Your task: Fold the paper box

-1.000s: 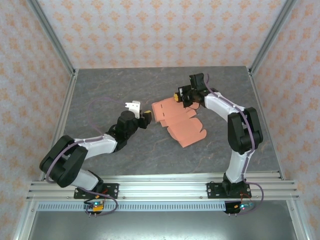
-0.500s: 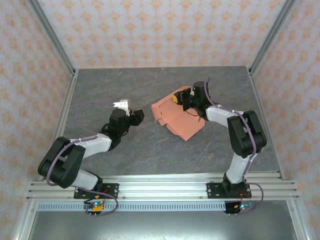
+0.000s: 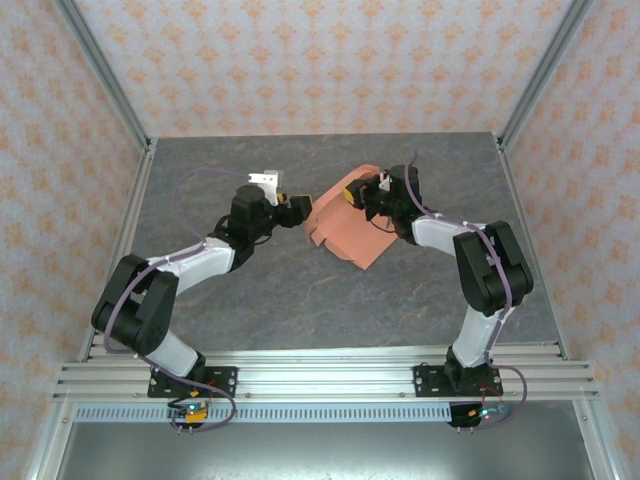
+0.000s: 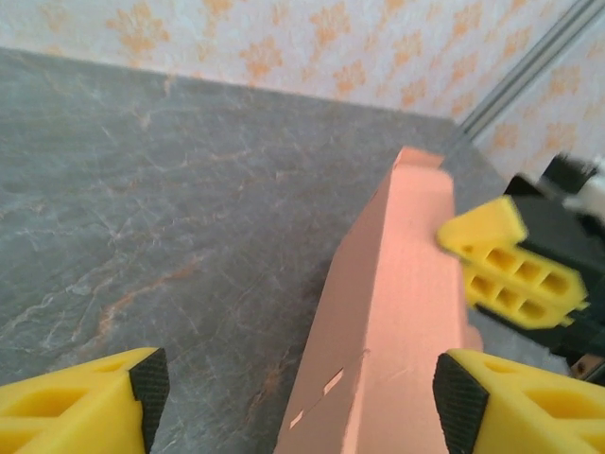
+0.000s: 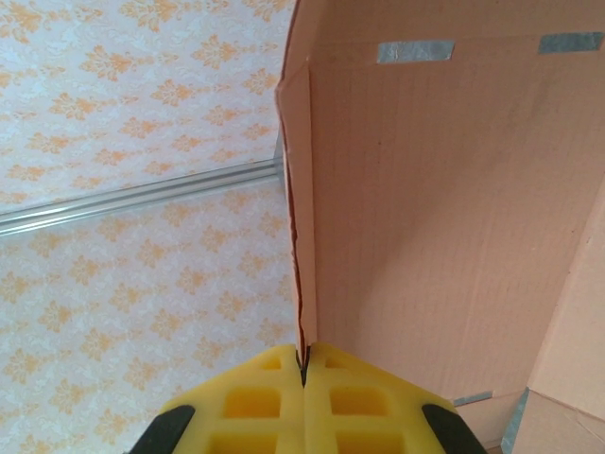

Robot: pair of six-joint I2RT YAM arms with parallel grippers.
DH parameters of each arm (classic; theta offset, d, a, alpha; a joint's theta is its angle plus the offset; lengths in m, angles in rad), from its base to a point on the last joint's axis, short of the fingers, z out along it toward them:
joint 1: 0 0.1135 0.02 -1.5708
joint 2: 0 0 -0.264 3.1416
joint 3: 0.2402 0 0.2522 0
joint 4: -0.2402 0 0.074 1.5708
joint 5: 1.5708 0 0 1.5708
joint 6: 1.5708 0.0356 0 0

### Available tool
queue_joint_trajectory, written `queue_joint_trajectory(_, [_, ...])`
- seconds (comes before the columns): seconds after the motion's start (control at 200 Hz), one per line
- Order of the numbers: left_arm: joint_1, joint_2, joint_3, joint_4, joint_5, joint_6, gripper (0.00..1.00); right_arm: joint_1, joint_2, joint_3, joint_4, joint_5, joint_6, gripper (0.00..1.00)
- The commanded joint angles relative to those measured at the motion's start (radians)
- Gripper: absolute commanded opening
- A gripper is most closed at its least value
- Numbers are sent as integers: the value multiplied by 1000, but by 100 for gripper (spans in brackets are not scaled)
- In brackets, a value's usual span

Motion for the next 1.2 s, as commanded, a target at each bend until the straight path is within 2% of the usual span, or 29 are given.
queue_joint_trajectory(0.0, [-11,53,51,-100,59,50,79,-6,-5,4,55,-16,-23,2])
queue_joint_trajectory(0.07, [-11,85,67,-106,71,64,83,-4,2,4,60,-14,-19,2])
queue_joint_trajectory(0.36, [-17,148,97,-114,81,83,83,-4,7,4,66,4,-8,2])
queue_joint_trajectory(0.661, [-26,166,102,-124,70,82,83,9,62,-29,160,44,2,2])
queue_joint_trajectory(0.751, [-15,145,59,-94,86,89,83,9,103,-22,190,45,-2,2])
queue_joint_trajectory(0.831, [-1,132,-14,-1,78,59,83,10,143,2,207,29,-4,2])
queue_joint_trajectory(0.911, [2,114,-111,138,36,25,83,9,173,14,228,20,9,1])
queue_joint_trajectory(1.021, [3,69,-208,219,-43,6,84,8,196,28,247,2,27,0])
queue_joint_trajectory(1.196, [5,-20,-291,216,-93,33,85,8,201,42,218,-16,25,0])
